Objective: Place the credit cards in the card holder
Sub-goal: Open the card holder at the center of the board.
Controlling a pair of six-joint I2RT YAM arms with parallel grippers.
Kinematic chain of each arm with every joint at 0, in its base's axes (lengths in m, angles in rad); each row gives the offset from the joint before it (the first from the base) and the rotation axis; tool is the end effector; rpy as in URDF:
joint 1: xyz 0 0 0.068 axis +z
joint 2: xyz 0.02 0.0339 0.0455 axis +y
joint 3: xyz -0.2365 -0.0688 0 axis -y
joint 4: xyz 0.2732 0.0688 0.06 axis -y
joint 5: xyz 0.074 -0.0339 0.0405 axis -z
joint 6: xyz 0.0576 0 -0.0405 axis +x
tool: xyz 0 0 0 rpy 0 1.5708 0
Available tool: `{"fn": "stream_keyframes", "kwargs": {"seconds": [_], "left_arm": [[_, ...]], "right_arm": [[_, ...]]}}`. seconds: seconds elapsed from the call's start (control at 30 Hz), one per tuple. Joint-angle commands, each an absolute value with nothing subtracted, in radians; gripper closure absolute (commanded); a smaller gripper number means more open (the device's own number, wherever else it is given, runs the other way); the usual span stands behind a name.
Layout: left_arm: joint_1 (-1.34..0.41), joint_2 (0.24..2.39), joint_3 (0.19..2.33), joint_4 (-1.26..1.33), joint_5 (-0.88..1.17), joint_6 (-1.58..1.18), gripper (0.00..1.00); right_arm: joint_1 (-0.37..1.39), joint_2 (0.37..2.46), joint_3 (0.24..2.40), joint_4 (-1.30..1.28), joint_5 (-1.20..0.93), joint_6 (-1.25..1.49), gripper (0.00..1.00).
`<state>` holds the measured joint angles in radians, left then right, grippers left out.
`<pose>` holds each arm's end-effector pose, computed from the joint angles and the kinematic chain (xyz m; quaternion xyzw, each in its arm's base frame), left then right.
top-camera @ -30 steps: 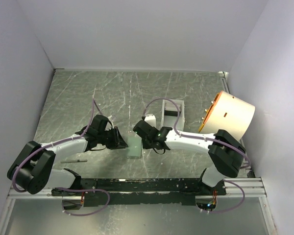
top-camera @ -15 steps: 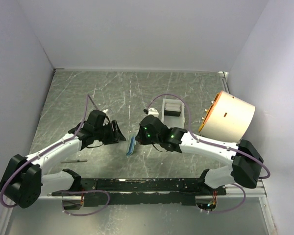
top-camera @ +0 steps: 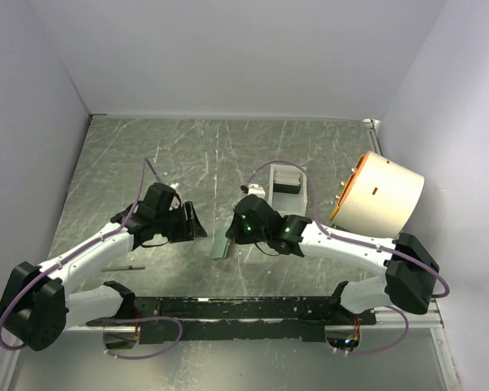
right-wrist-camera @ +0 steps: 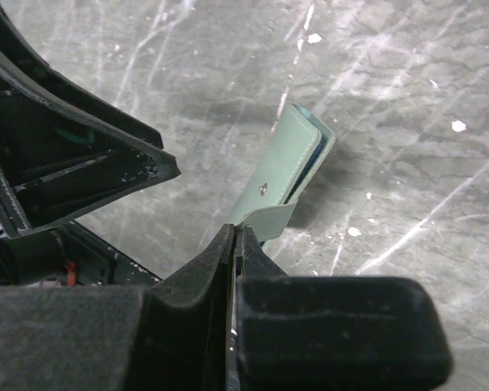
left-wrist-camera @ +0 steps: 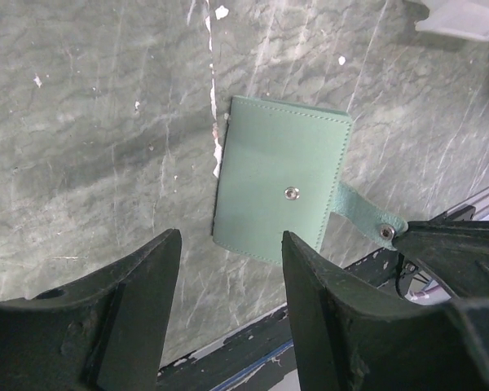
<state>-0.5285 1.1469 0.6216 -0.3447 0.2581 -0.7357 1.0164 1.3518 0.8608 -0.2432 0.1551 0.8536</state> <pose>0.2282 -0.1503 0.1448 -0.0524 0.9310 -0.2987 0.2032 0.1839 0.2802 0.1807 -0.0427 0.9106 0.2838 0.2974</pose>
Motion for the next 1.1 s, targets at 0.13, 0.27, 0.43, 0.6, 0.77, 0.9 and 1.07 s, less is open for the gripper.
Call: {"fn": "stream_keyframes", "kwargs": {"seconds": [0.13, 0.27, 0.43, 0.6, 0.77, 0.9, 1.07], "left_arm": [[-0.533, 1.125, 0.712, -0.465, 0.163, -0.723, 0.37], [-0.532, 1.126, 0.724, -0.483, 0.128, -0.722, 0.37], [-0.481, 1.163, 0.781, -0.567, 0.081, -0.67, 0.38], [-0.42, 1.145, 0.764, -0.538, 0.175, -0.648, 0.39], [-0.418, 1.147, 0.738, -0.51, 0.253, -0.626, 0.4], [-0.418, 1.163, 0.72, -0.486, 0.28, -0.616, 0.43], [-0.418, 1.192, 0.696, -0.45, 0.299, -0.624, 0.44]], "right_arm": [[1.016, 1.356, 0.872, -0.113, 0.066, 0.862, 1.0], [1.015, 1.374, 0.854, -0.044, 0.037, 0.88, 1.0], [1.014, 1.397, 0.854, 0.007, 0.032, 0.885, 1.0], [1.013, 1.43, 0.874, -0.099, 0.073, 0.87, 1.0], [1.013, 1.38, 0.79, -0.171, 0.145, 0.864, 1.0], [1.013, 1.325, 0.736, -0.218, 0.201, 0.867, 1.0], [1.013, 1.29, 0.704, -0.256, 0.238, 0.874, 1.0]]}}
